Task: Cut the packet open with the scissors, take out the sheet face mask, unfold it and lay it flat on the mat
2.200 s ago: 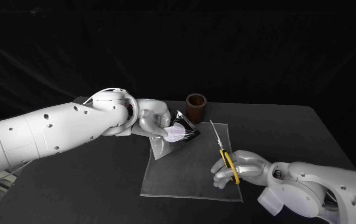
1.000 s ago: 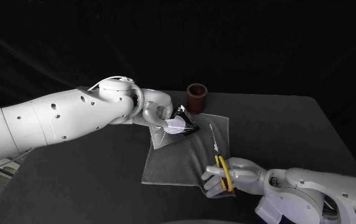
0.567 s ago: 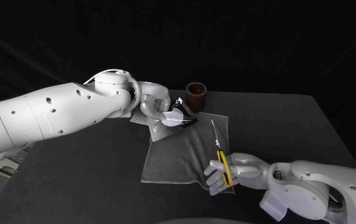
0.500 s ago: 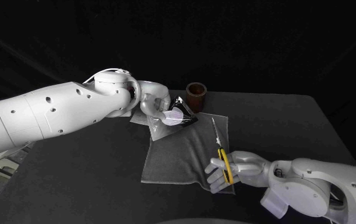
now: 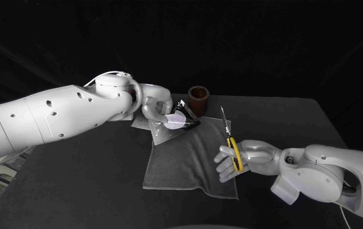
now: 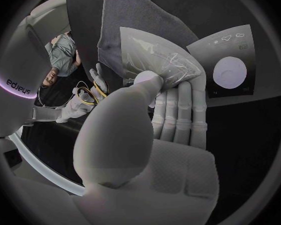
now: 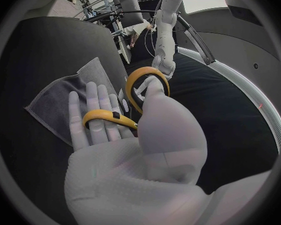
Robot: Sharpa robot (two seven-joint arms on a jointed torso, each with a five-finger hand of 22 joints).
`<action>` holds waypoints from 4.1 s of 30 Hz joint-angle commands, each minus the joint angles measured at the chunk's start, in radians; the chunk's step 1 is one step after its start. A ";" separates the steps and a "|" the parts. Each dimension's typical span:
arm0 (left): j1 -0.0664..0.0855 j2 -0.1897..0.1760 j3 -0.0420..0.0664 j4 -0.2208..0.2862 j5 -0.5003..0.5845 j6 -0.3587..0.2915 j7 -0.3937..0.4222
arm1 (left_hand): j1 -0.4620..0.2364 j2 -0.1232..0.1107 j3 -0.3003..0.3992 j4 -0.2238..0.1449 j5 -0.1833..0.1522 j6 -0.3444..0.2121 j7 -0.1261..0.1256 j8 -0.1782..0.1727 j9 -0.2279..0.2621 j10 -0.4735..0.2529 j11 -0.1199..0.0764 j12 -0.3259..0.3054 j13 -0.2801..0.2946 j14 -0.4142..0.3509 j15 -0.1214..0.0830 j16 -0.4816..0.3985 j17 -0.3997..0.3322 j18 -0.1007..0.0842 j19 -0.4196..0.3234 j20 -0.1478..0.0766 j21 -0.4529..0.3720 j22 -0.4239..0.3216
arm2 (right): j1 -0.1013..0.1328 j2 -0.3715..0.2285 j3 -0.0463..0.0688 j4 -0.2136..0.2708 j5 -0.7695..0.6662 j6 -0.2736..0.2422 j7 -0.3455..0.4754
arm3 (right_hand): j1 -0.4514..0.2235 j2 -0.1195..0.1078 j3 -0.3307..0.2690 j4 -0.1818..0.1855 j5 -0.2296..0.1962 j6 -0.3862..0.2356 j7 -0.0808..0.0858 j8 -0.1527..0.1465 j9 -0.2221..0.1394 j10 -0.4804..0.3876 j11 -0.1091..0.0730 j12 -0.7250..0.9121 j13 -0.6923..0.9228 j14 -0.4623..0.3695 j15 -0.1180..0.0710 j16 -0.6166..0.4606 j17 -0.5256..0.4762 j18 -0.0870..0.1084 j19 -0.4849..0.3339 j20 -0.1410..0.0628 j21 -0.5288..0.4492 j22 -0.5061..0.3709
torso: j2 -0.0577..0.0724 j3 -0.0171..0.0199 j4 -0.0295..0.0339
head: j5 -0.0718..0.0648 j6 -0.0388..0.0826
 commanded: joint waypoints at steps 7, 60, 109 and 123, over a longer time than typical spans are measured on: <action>0.002 0.008 0.004 -0.005 0.002 -0.010 0.015 | 0.001 0.010 0.120 -0.113 0.003 0.010 0.001 0.003 0.001 0.005 0.000 -0.005 0.001 0.005 -0.001 -0.006 -0.002 0.013 0.006 0.000 0.004 -0.001 | 0.009 0.033 -0.022 0.002 0.070 0.051 -0.037 | -0.015 -0.005 -0.011 0.002 -0.003 -0.009 0.084 0.008 0.002 -0.007 0.005 0.009 -0.002 -0.038 0.026 0.008 -0.003 0.017 0.003 -0.006 -0.005 0.000 | -0.001 -0.0008 -0.0002 | 0.004 0.005; 0.063 0.023 0.000 0.033 -0.085 -0.009 0.018 | 0.000 0.008 0.130 -0.121 0.003 0.012 -0.003 -0.001 0.005 0.007 0.000 -0.009 0.001 0.007 -0.002 -0.009 -0.004 0.013 0.007 -0.003 0.003 -0.003 | 0.011 0.110 -0.047 -0.002 0.105 0.104 -0.074 | -0.082 -0.045 0.008 0.004 -0.001 -0.104 0.107 0.067 0.015 -0.101 0.029 0.050 -0.002 -0.142 0.051 0.031 -0.036 -0.004 -0.018 -0.005 -0.037 -0.002 | -0.002 -0.0023 -0.0027 | 0.019 -0.003; 0.062 0.011 -0.005 0.080 -0.104 0.017 0.031 | -0.004 0.007 0.134 -0.123 0.003 0.015 -0.006 -0.003 0.007 0.009 0.000 -0.010 0.001 0.007 -0.002 -0.011 -0.006 0.013 0.005 -0.005 0.003 -0.003 | 0.011 0.112 -0.047 -0.023 0.104 0.110 -0.062 | -0.074 -0.013 0.021 0.002 -0.002 -0.103 0.105 0.081 0.014 -0.102 0.027 0.064 -0.001 -0.143 0.050 0.042 -0.039 -0.003 -0.020 -0.005 -0.040 -0.001 | -0.003 -0.0022 -0.0019 | 0.021 -0.013; 0.062 0.011 -0.007 0.091 -0.112 0.022 0.041 | -0.004 0.006 0.136 -0.126 0.003 0.016 -0.008 -0.004 0.008 0.009 0.000 -0.011 0.001 0.007 -0.003 -0.012 -0.006 0.013 0.004 -0.006 0.003 -0.003 | 0.011 0.118 -0.046 -0.025 0.100 0.114 -0.061 | -0.070 0.000 0.024 0.001 -0.002 -0.102 0.105 0.086 0.013 -0.101 0.027 0.069 -0.002 -0.145 0.050 0.046 -0.041 -0.003 -0.021 -0.005 -0.041 -0.001 | -0.003 -0.0025 -0.0019 | 0.023 -0.016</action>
